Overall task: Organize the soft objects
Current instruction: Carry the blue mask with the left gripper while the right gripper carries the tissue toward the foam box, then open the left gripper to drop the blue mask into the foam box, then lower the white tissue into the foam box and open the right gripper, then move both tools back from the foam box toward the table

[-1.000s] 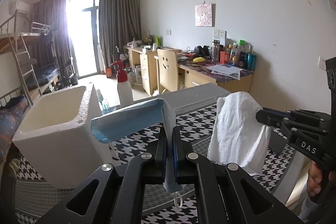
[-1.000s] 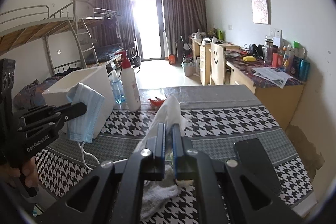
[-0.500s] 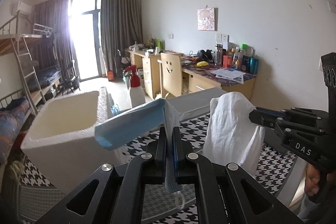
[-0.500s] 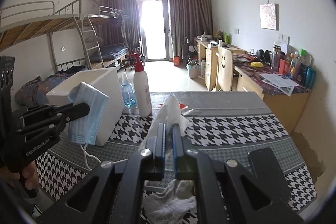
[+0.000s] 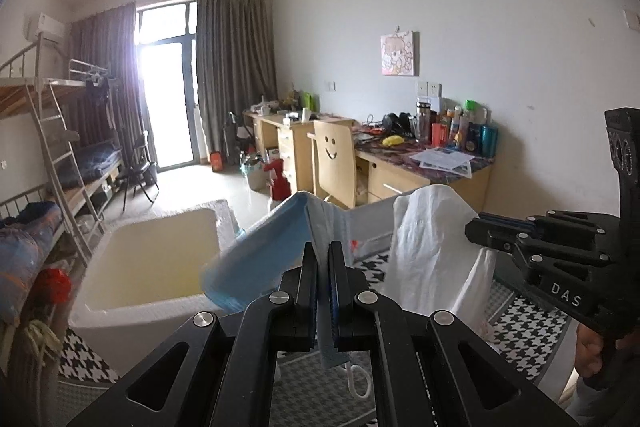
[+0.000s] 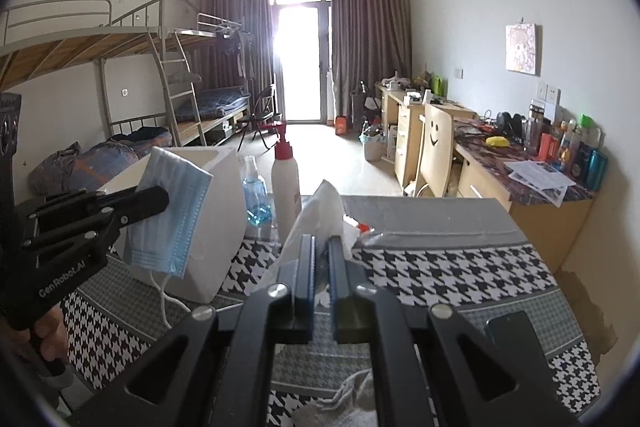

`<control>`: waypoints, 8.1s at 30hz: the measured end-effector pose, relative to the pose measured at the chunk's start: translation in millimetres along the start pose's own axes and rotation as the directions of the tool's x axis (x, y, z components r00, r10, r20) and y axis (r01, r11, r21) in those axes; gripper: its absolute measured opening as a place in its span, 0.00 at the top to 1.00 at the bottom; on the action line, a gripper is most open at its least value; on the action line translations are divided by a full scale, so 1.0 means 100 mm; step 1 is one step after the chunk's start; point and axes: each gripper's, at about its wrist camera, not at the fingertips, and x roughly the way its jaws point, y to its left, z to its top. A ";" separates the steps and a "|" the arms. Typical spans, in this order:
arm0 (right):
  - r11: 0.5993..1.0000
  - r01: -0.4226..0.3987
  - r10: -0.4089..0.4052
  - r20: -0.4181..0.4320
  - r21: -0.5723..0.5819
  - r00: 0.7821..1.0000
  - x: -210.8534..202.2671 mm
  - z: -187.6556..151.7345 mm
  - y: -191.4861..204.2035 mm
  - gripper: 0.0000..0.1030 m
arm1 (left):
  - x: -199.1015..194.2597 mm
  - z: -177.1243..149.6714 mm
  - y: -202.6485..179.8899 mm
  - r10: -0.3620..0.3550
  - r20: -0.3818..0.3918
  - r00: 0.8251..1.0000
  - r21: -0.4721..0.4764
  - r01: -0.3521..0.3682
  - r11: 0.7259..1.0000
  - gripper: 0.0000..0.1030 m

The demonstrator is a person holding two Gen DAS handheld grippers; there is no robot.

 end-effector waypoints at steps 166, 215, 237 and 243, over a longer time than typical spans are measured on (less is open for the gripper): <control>0.960 -0.230 0.224 -0.056 -0.160 0.973 0.87 0.92 1.36 0.21 | -0.46 -0.02 1.56 0.437 -0.064 0.897 -0.202 -0.441 0.875 0.01; 0.980 -0.158 0.171 0.112 -0.122 0.979 -0.19 0.44 0.85 0.02 | -1.07 -0.09 0.77 0.353 0.046 0.934 -0.155 -0.343 0.927 0.01; 0.994 -0.074 0.084 0.120 -0.084 0.989 -0.42 0.05 0.57 0.02 | -1.00 -0.42 0.43 0.276 0.036 0.960 -0.166 -0.266 0.949 0.01; 0.996 -0.064 0.071 0.112 -0.065 0.991 -0.43 -0.03 0.49 0.02 | -0.94 -0.51 0.33 0.255 0.023 0.967 -0.178 -0.247 0.953 0.01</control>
